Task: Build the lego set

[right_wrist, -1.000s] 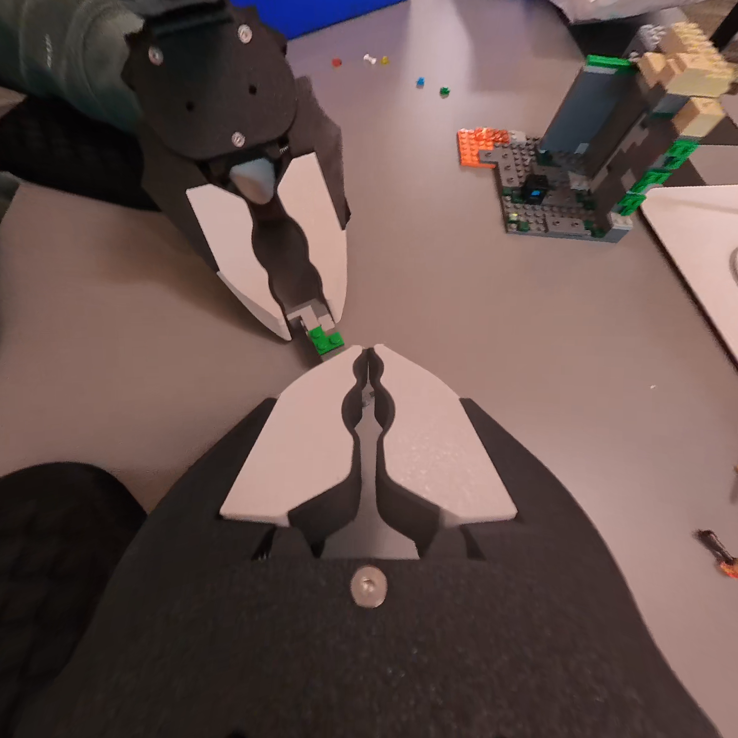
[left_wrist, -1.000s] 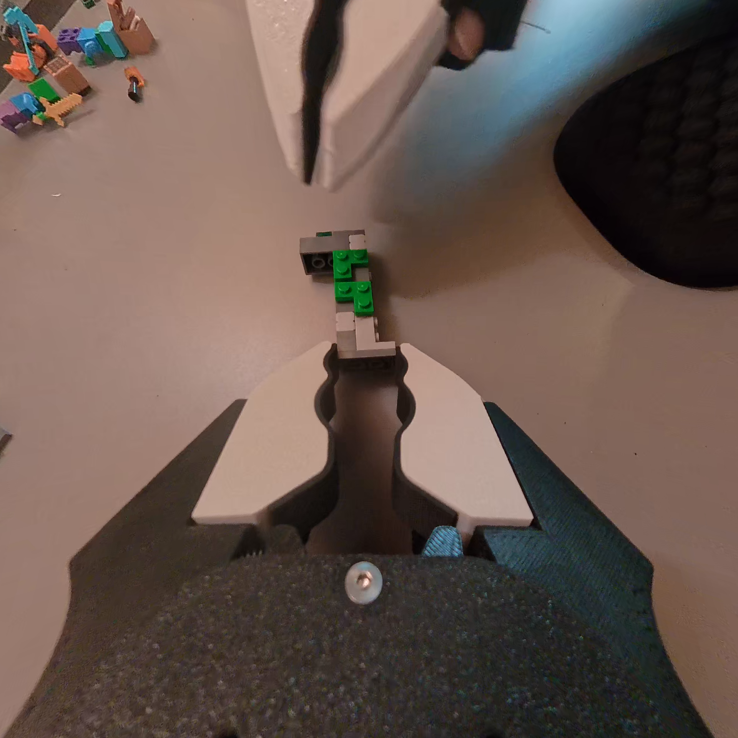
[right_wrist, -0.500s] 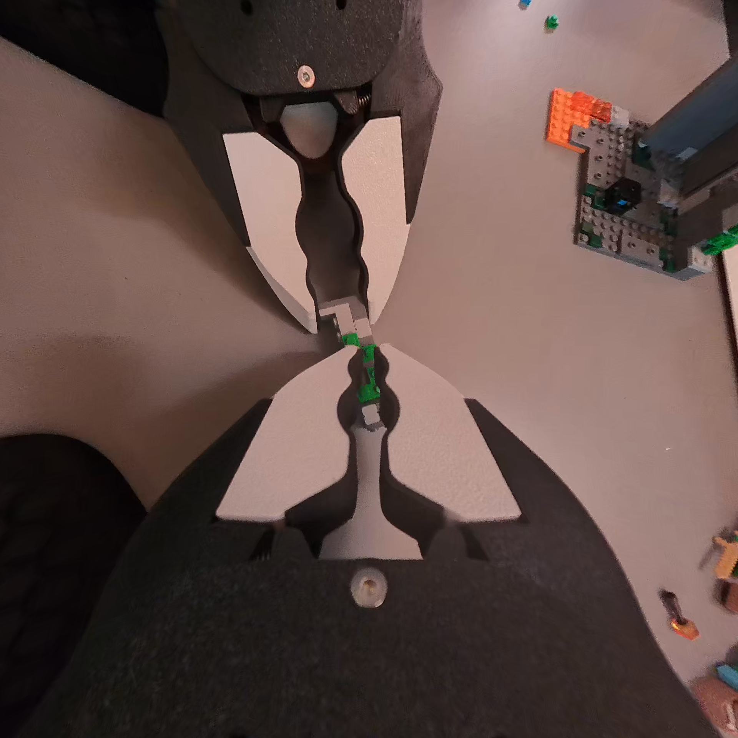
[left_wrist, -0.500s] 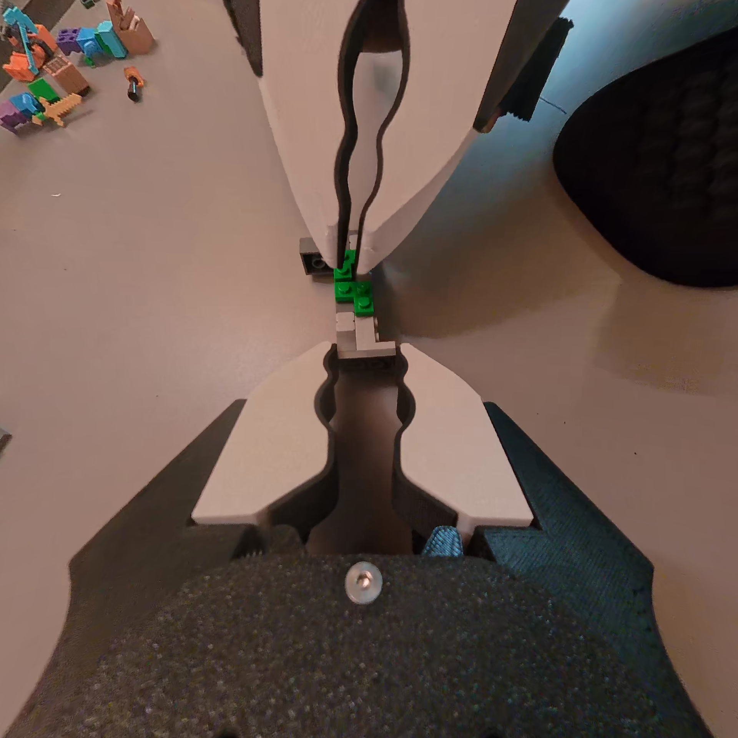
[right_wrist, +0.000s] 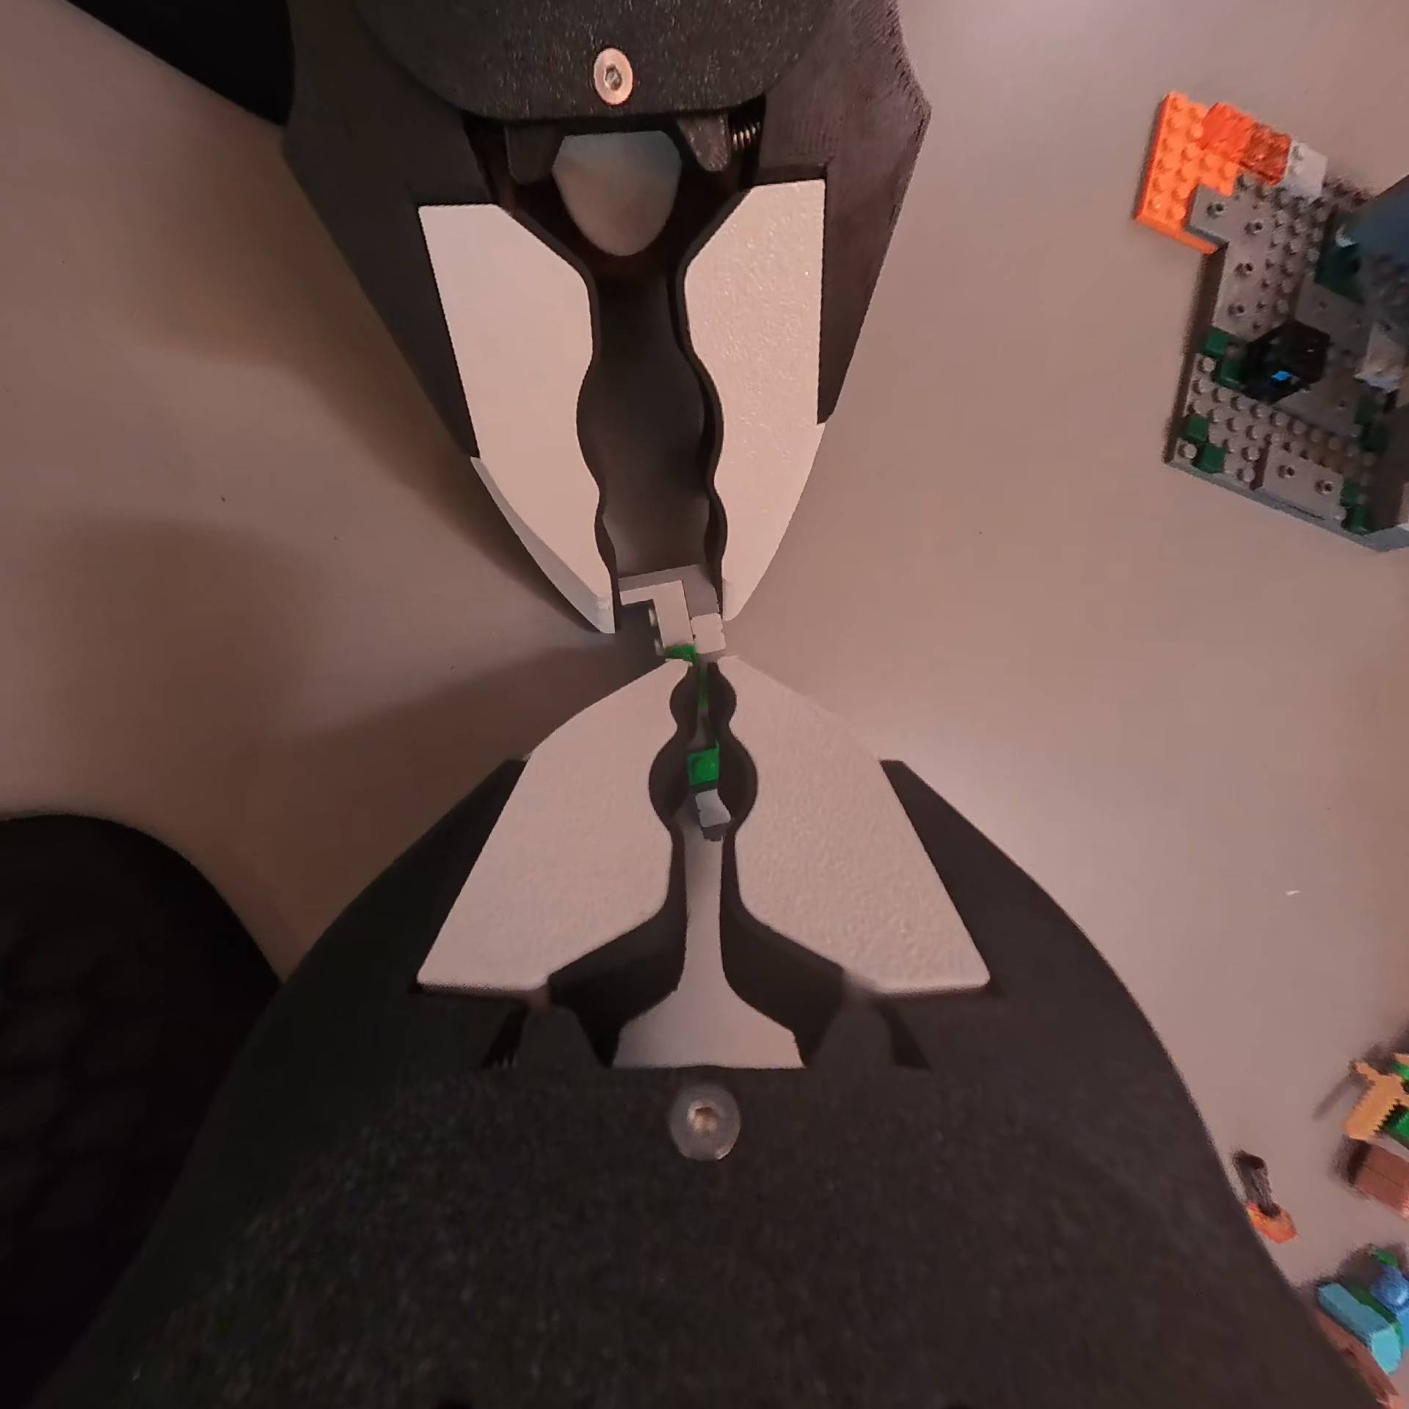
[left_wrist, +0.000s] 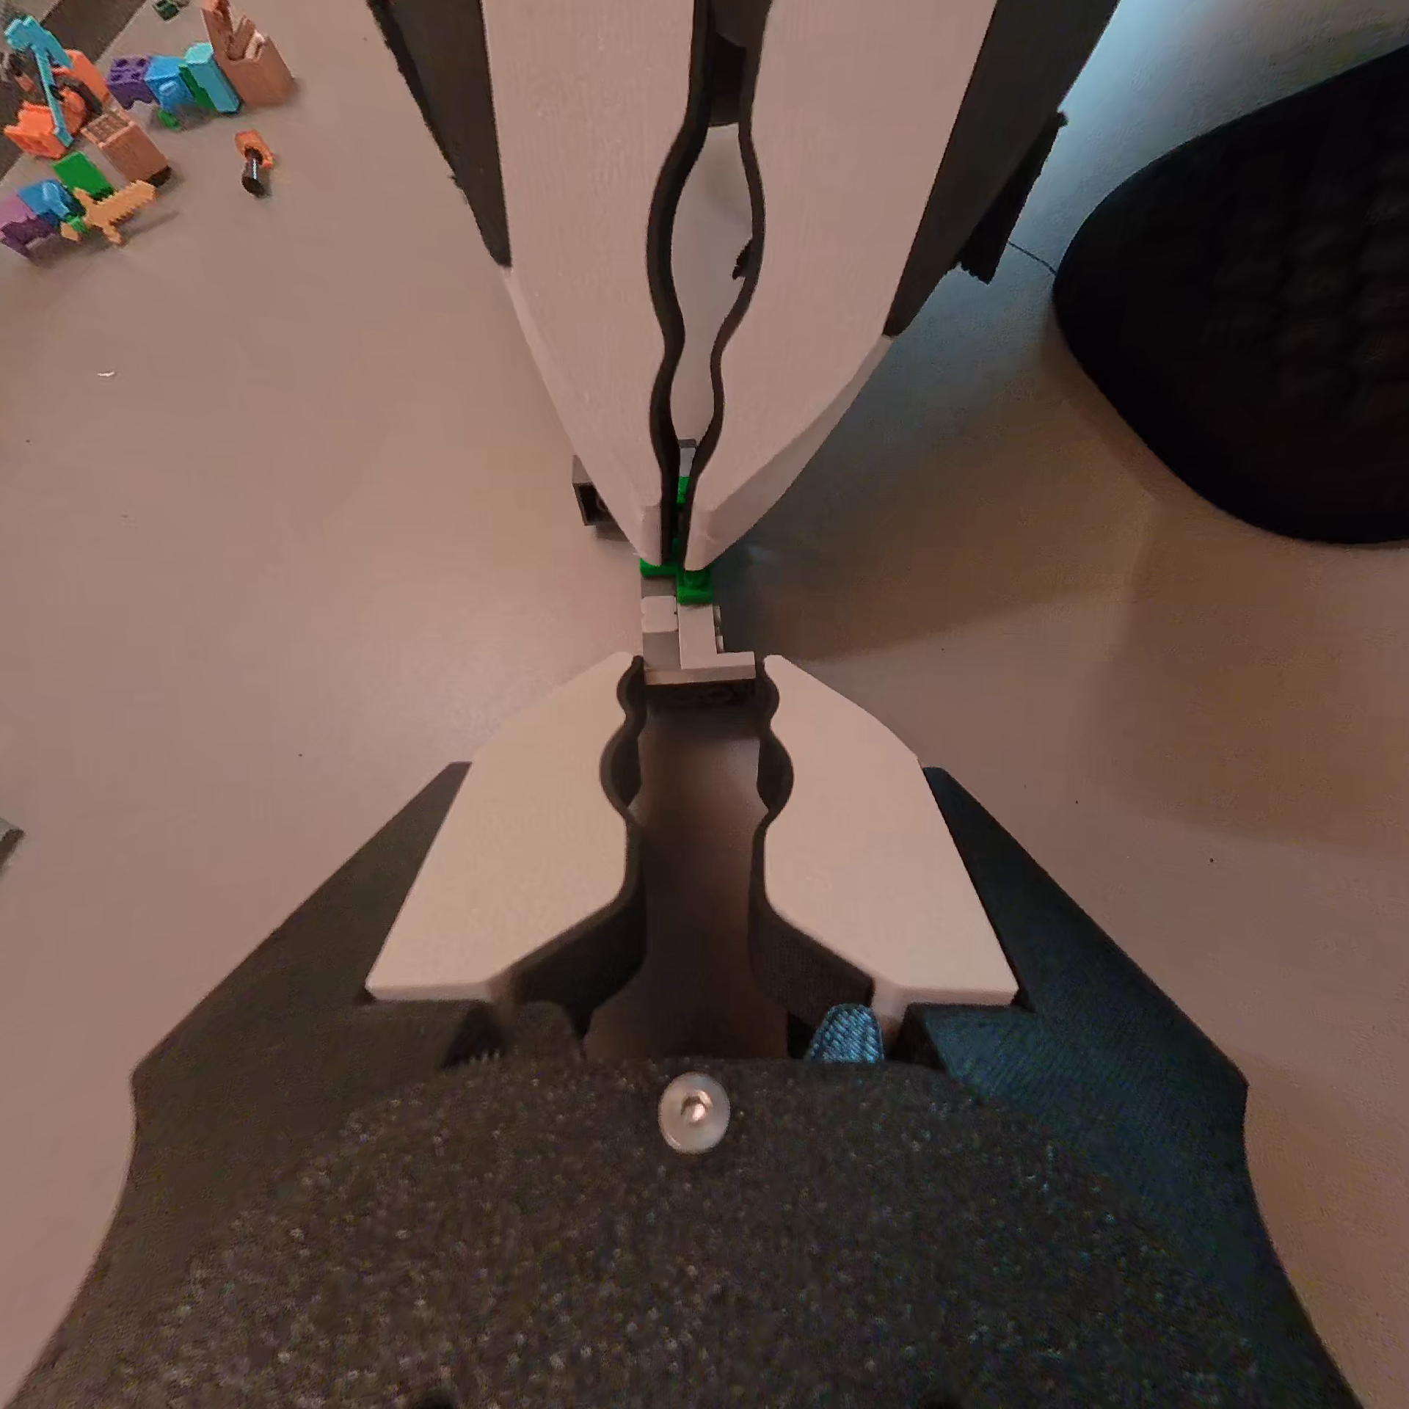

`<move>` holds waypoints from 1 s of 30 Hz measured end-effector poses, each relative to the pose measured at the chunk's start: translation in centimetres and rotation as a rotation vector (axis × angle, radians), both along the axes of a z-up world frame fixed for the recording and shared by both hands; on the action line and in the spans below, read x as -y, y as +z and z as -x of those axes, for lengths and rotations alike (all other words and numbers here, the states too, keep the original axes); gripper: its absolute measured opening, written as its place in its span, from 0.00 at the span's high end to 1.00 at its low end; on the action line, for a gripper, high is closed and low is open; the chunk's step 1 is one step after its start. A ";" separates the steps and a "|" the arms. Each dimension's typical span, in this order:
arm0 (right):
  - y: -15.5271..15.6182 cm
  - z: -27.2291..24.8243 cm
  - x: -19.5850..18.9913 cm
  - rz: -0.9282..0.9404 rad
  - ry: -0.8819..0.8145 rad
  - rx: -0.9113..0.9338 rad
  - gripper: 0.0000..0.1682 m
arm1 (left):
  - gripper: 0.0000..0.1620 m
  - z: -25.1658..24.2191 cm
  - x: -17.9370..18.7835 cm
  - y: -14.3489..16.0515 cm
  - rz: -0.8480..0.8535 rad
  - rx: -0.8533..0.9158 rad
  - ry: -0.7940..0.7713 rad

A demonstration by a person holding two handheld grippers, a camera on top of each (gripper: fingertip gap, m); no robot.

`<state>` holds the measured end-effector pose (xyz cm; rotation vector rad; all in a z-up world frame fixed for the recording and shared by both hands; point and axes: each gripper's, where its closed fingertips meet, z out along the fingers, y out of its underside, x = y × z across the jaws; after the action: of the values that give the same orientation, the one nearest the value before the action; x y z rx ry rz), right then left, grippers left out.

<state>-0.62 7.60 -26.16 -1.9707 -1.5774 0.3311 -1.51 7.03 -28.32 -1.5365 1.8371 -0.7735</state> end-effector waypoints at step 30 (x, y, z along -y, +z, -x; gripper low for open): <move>-0.7 -0.1 0.6 0.193 -0.023 -0.008 1.00 | 0.84 0.1 0.2 0.1 0.034 -0.004 0.003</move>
<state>-0.55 7.00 -26.85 -2.1279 -1.5672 0.4978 -1.62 6.79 -28.26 -1.5620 1.8328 -0.8046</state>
